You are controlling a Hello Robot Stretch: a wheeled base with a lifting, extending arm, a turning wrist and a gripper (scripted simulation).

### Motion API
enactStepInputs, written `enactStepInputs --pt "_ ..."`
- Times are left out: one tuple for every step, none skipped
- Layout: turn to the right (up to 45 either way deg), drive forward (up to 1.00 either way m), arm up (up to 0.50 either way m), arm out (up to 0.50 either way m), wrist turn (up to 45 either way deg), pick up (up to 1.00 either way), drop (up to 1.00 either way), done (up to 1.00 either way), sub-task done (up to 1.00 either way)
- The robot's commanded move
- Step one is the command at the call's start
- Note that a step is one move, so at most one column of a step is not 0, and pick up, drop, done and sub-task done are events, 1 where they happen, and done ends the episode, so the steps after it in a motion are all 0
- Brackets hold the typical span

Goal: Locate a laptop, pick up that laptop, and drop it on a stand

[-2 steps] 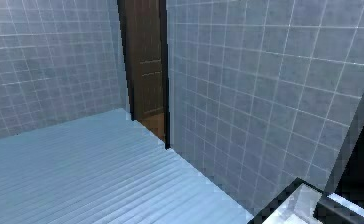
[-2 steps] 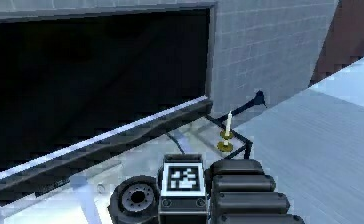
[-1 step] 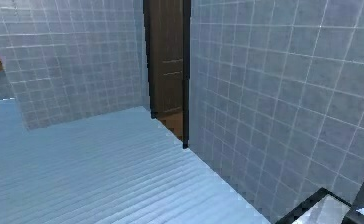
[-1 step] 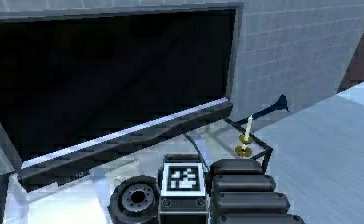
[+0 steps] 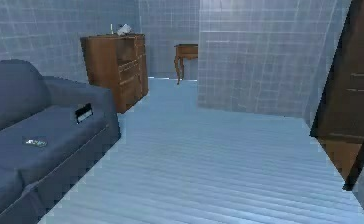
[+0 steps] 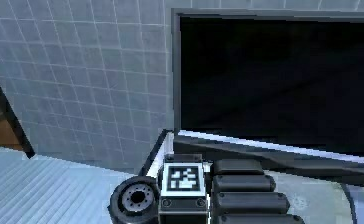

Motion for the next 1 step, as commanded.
enactStepInputs --pt "-30.0 0.0 0.0 0.0 0.0 0.0 0.0 0.0 0.0"
